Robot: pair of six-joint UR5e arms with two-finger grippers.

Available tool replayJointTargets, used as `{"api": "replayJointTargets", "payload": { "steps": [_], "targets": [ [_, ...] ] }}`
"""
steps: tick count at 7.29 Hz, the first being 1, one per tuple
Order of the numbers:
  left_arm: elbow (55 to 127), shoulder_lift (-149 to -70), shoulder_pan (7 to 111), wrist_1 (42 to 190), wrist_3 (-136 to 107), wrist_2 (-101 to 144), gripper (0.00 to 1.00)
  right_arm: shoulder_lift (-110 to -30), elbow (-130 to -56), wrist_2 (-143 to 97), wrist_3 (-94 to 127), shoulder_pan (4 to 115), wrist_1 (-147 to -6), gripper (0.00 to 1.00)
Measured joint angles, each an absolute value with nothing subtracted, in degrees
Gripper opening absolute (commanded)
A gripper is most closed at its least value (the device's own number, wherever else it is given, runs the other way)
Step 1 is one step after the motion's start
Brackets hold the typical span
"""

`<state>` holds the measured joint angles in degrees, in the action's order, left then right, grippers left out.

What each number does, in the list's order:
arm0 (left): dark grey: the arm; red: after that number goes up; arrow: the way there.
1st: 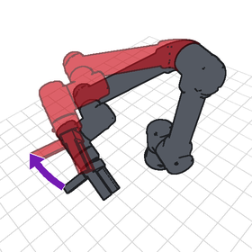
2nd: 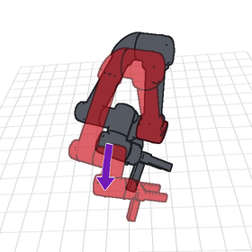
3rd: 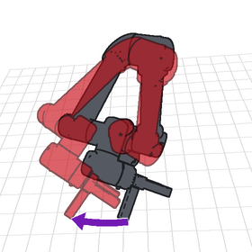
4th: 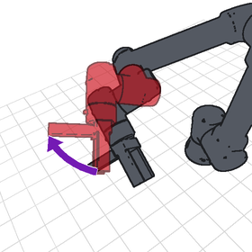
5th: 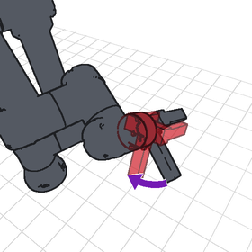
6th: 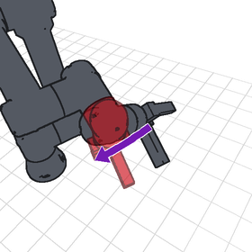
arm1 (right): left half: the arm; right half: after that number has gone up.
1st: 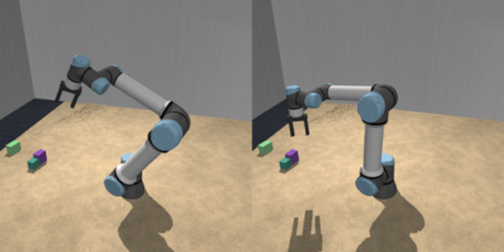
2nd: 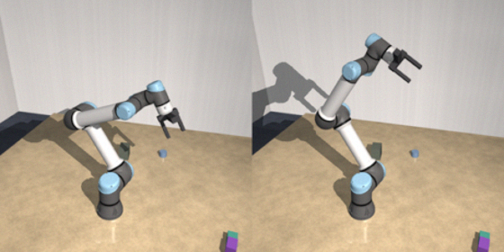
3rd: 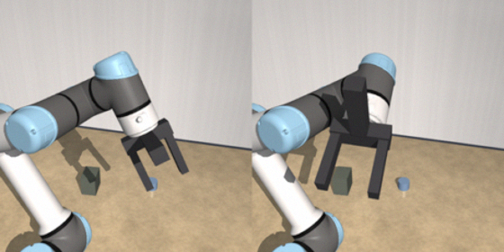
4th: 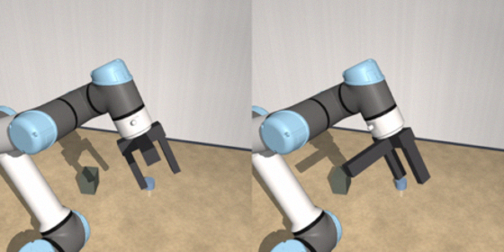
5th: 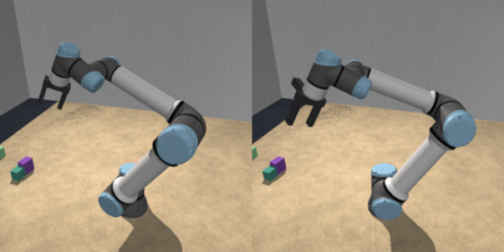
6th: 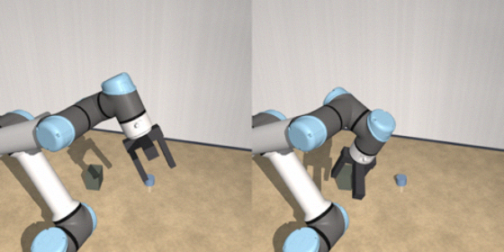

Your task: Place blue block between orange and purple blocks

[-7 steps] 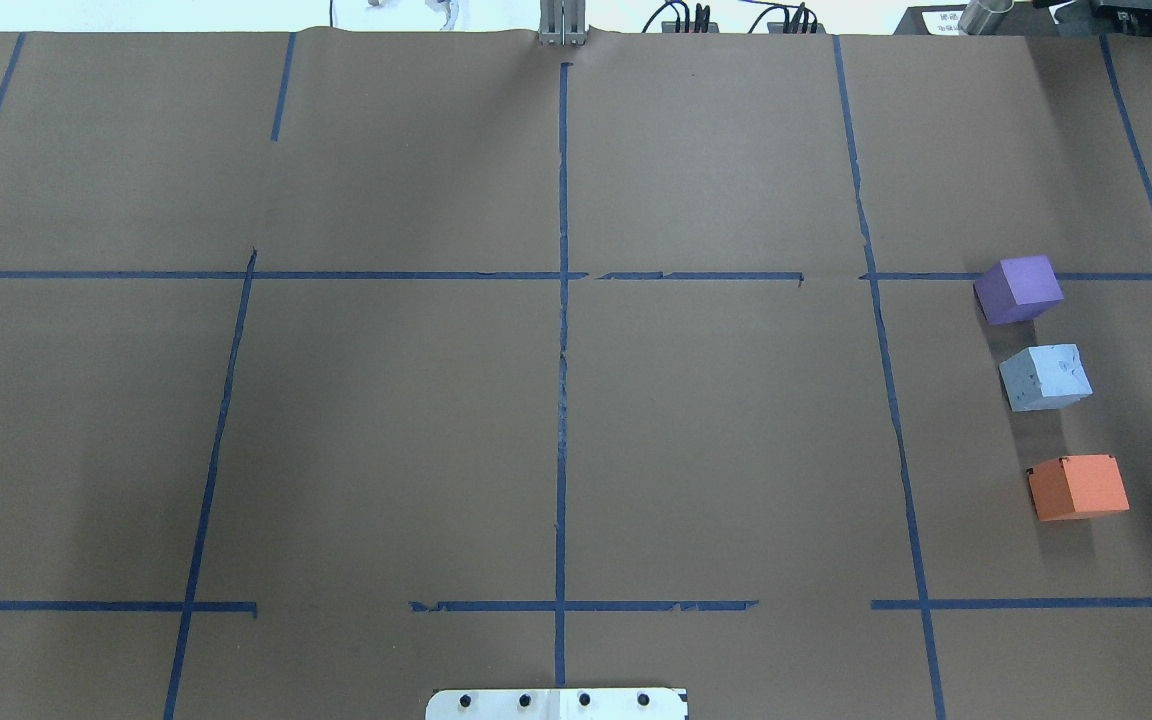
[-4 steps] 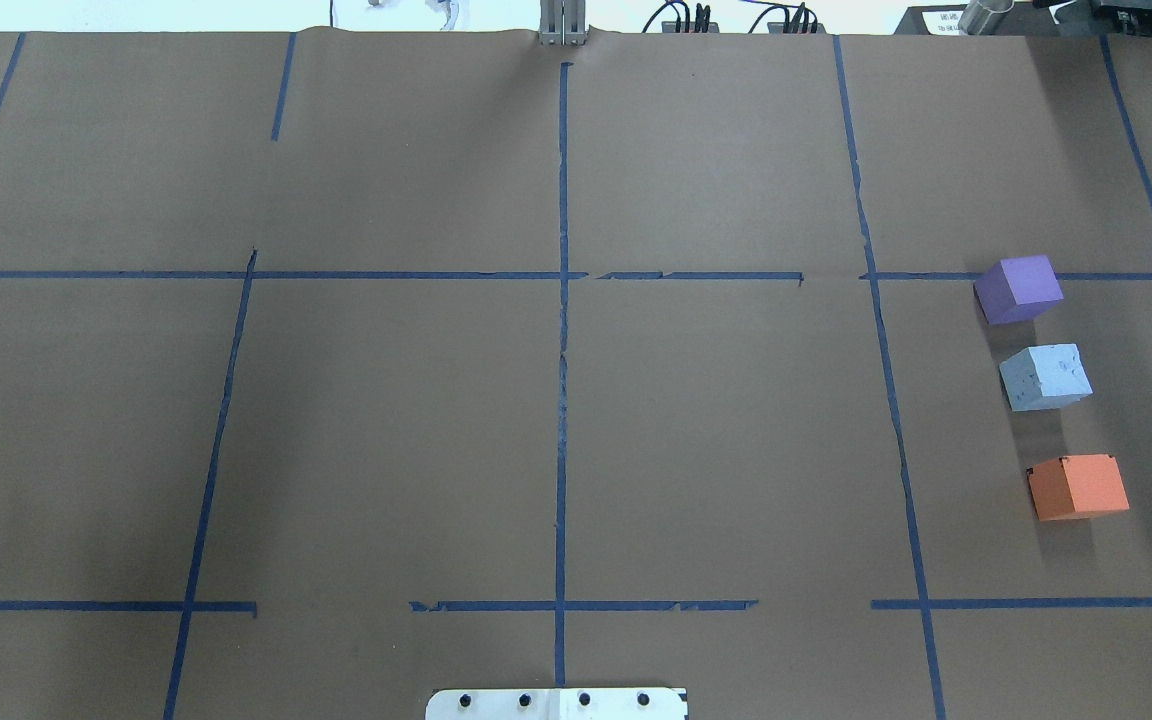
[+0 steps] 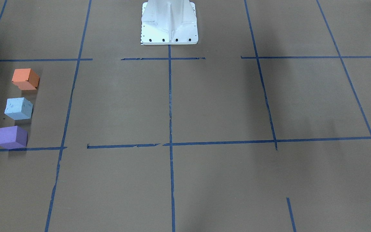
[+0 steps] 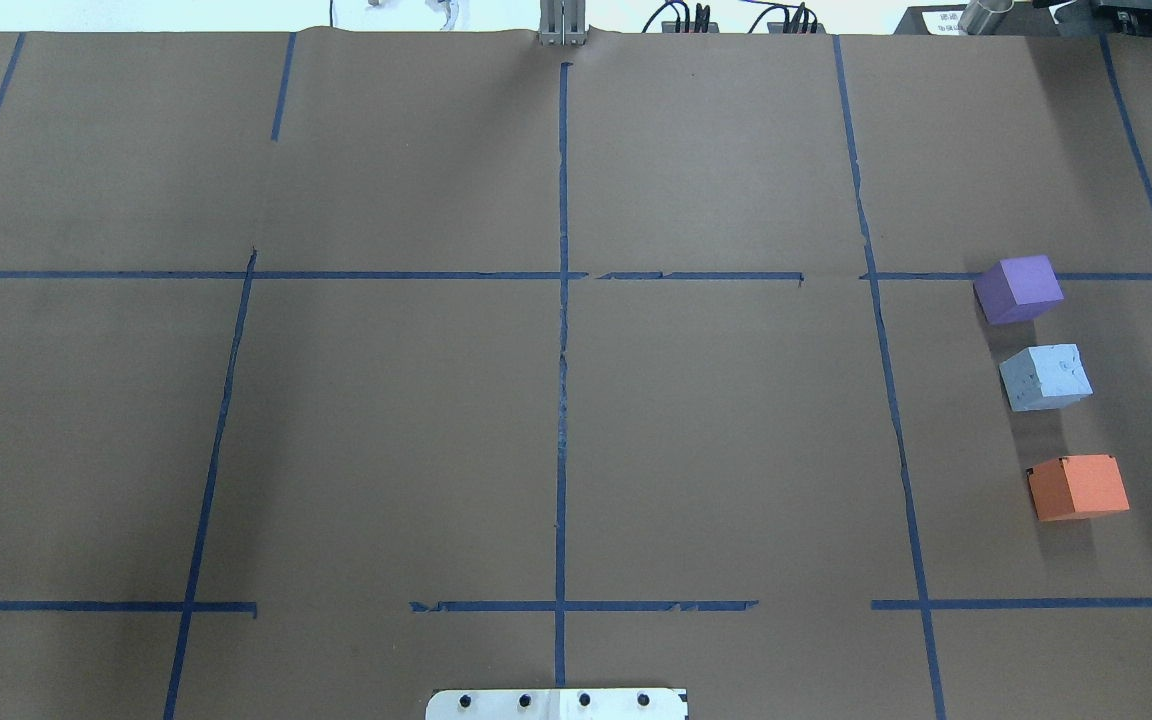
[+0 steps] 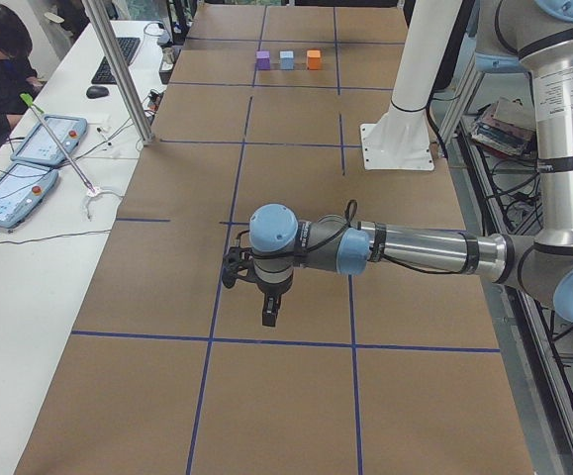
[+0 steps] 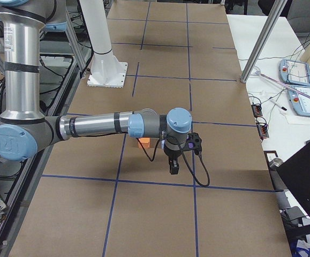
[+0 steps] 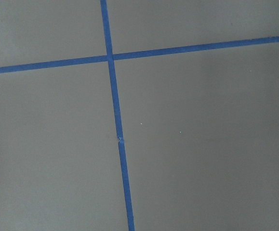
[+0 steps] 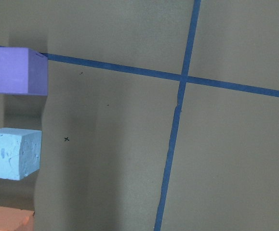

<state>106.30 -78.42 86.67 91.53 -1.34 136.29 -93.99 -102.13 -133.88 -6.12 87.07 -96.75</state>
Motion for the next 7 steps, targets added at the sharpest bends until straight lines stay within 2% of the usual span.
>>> {"api": "replayJointTargets", "payload": {
  "steps": [7],
  "targets": [
    [105.50,-77.36,86.67,91.63,-1.32,136.74,1.00,-93.73,-102.19,-133.78,-6.22,86.49,-96.60,1.00]
  ]
}}
